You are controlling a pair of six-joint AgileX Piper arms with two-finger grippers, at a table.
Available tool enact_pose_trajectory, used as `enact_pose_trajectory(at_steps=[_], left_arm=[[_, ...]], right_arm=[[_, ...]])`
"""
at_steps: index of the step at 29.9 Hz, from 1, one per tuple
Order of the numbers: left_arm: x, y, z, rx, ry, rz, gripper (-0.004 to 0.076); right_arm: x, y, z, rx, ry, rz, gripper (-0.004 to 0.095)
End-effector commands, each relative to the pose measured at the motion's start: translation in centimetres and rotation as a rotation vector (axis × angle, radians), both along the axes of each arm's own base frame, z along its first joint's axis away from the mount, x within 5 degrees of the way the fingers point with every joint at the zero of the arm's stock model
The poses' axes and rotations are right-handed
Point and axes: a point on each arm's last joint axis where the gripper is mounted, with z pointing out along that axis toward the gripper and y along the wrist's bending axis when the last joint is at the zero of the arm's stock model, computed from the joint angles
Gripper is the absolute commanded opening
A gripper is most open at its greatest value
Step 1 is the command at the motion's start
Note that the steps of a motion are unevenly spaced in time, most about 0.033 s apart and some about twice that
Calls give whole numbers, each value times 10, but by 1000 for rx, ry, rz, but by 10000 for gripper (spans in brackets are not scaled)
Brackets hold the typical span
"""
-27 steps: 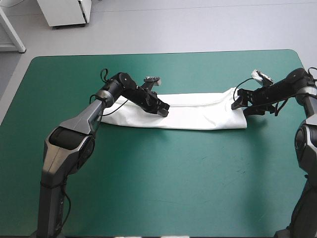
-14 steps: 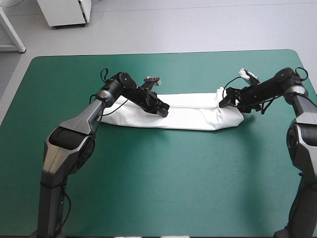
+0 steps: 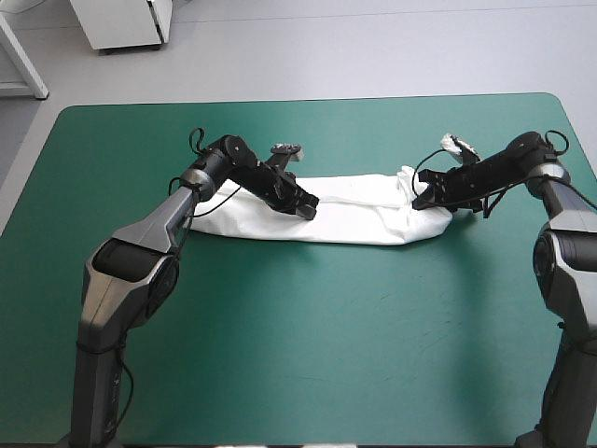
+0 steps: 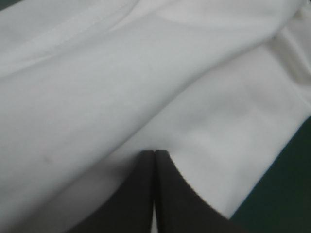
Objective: Fold the cloth
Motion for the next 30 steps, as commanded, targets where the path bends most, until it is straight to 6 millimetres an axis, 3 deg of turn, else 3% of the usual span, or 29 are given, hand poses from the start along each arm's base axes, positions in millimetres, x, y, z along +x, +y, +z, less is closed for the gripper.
enact_pose_trajectory(at_steps=[1,4,12,18,30], left_arm=[[-4,0,37,-21,-66,-18,-9],[-4,1,42,-9,-75,-22,-9],[-3,1,45,-10,-78,-15,-9],[-3,1,45,-10,-76,-12,-9],[-2,-1,37,-21,-47,-9,-9]], right_arm=[[-4,8,20,-1,-43,41,-6],[-6,9,40,4,-90,34,-5],[-11,12,124,25,-282,-21,-5],[-25,22,172,66,-405,-14,-5],[-41,38,198,72,-470,27,-5]])
